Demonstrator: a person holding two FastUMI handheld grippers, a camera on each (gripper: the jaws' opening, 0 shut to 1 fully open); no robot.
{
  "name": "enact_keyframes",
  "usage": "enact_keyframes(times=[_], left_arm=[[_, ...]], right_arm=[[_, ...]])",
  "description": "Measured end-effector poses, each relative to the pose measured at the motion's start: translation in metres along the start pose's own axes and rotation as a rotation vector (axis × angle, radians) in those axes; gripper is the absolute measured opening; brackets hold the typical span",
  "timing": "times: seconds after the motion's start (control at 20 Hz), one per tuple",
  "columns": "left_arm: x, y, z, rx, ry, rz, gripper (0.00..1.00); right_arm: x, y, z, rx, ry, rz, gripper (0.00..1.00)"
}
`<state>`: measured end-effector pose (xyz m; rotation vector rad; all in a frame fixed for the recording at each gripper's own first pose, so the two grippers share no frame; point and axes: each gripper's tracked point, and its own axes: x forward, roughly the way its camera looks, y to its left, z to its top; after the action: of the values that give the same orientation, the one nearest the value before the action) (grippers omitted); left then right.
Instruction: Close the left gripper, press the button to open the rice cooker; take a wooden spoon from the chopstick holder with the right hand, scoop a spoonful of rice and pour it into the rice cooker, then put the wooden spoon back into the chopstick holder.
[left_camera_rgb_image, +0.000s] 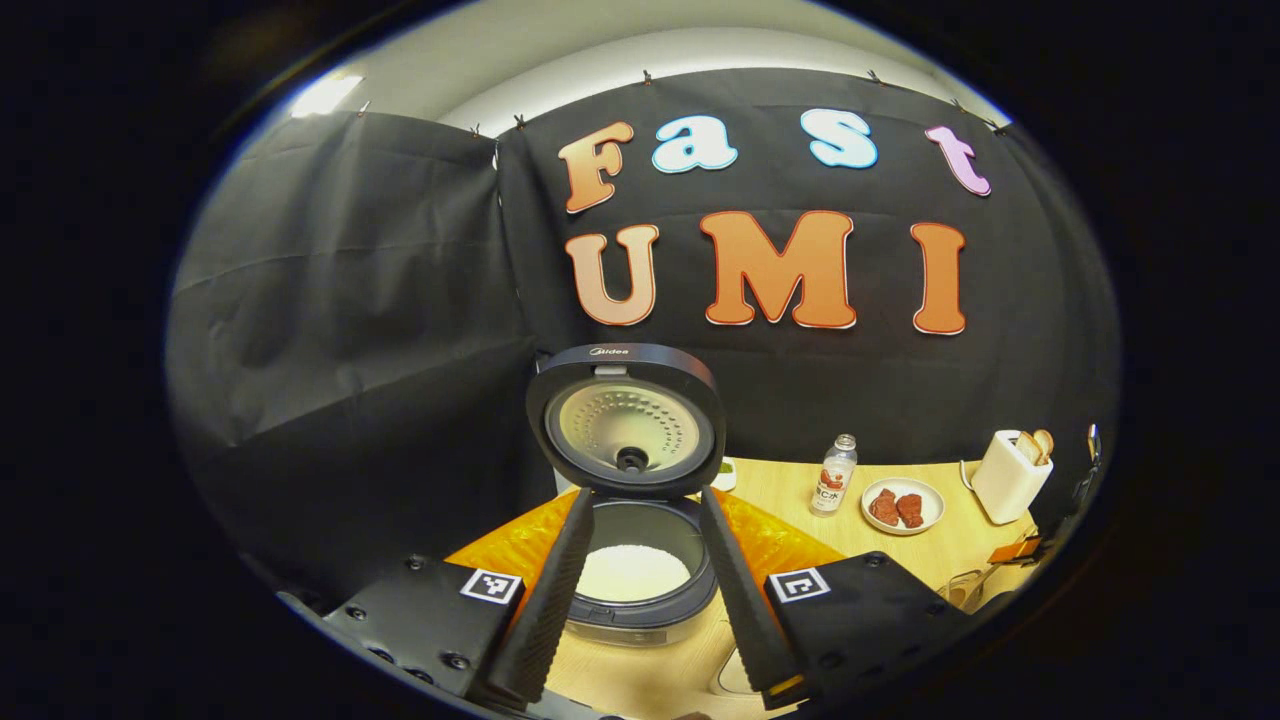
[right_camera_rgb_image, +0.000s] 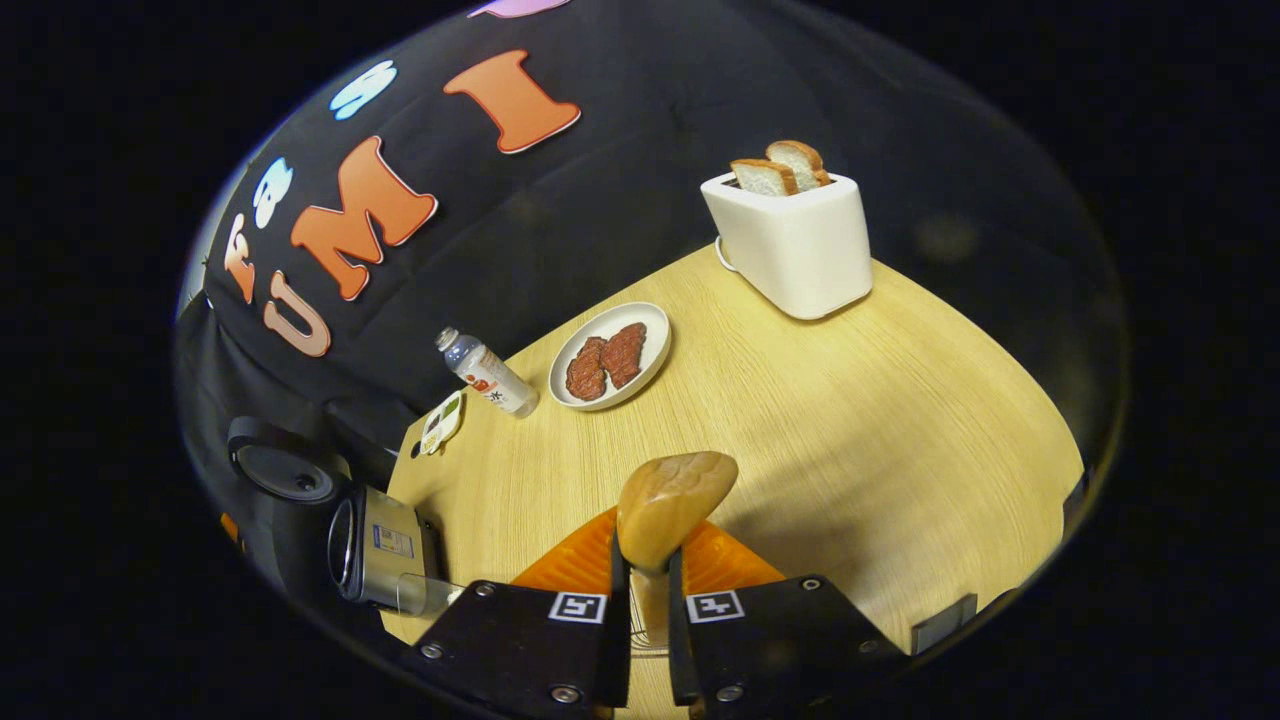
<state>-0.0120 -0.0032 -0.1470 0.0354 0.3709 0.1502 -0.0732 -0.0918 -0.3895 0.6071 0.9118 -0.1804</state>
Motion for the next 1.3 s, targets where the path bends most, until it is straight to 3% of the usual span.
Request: enact_keyframes(times=[0.25,0.45,0.65,0.85,1.0,1.15,1.3], left_arm=[[0.009,0.0,0.0,0.003,0.0,-0.042,0.75],[0.017,0.01,0.004,-0.014,-0.012,-0.046,0.76],[0.029,0.03,-0.004,-0.036,0.008,-0.017,0.98],[0.029,0.042,0.003,-0.032,-0.046,-0.036,1.0],[0.03,0.053,0.01,0.026,-0.097,-0.037,0.95],[0.03,0.064,0.007,0.037,-0.095,-0.051,1.0],[0.033,0.08,-0.002,0.036,-0.068,-0.045,0.98]], right_arm=[[-0.024,0.006,0.017,0.044,-0.094,-0.001,0.12],[-0.055,0.015,0.042,0.01,-0.172,-0.04,0.11],[-0.087,0.054,0.055,-0.06,-0.221,-0.002,0.11],[-0.11,0.117,0.043,-0.109,-0.218,0.106,0.1],[-0.108,0.159,0.021,-0.174,-0.197,0.164,0.1],[-0.1,0.183,-0.009,-0.264,-0.166,0.168,0.11],[-0.08,0.187,-0.039,-0.357,-0.139,0.118,0.1]])
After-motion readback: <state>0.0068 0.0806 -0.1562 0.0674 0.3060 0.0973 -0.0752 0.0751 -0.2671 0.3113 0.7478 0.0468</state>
